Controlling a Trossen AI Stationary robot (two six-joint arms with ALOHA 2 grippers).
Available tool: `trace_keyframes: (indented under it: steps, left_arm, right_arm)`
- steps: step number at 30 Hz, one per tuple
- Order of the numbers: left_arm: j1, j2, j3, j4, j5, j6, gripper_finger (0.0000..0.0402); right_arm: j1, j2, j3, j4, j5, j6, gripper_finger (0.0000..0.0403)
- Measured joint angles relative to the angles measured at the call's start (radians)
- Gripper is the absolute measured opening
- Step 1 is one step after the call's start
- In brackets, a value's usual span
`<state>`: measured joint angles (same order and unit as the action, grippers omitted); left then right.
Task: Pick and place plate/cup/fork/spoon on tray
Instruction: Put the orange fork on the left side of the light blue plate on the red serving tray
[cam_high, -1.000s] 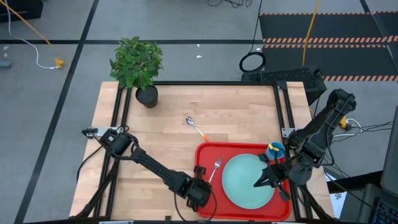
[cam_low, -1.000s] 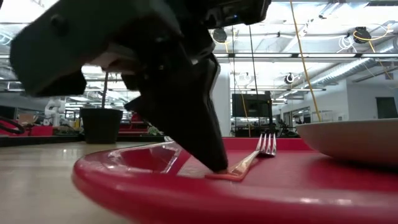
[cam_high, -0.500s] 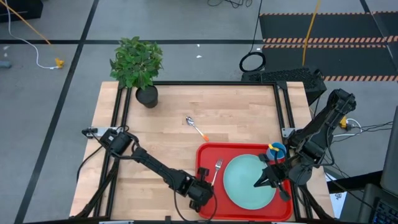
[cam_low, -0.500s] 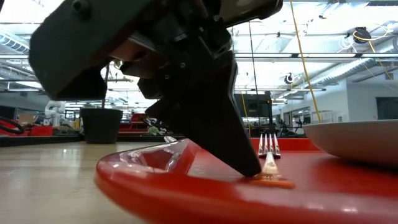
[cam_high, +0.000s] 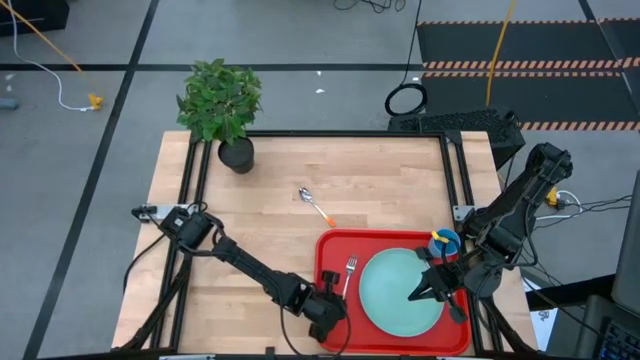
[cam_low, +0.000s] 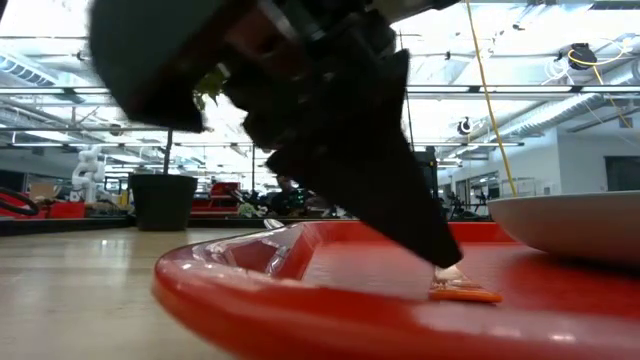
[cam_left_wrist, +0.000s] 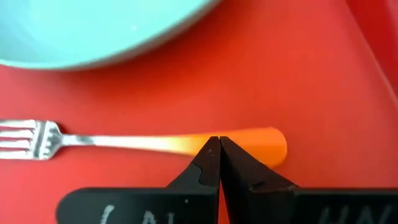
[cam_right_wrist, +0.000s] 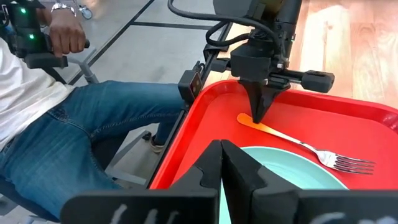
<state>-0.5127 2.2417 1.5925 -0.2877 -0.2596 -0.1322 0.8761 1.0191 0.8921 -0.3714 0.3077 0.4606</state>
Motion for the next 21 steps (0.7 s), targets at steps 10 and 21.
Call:
trace_keyframes:
  steps: [10, 21]
  left_arm:
    - [0.014, 0.028, 0.002, 0.055, -0.013, 0.023, 0.0003]
    - [0.025, 0.010, 0.000, 0.033, -0.019, -0.008, 0.0003]
  right_arm:
    - [0.000, 0.000, 0.000, 0.000, 0.000, 0.000, 0.0000]
    - [0.000, 0.000, 0.000, 0.000, -0.050, 0.028, 0.0000]
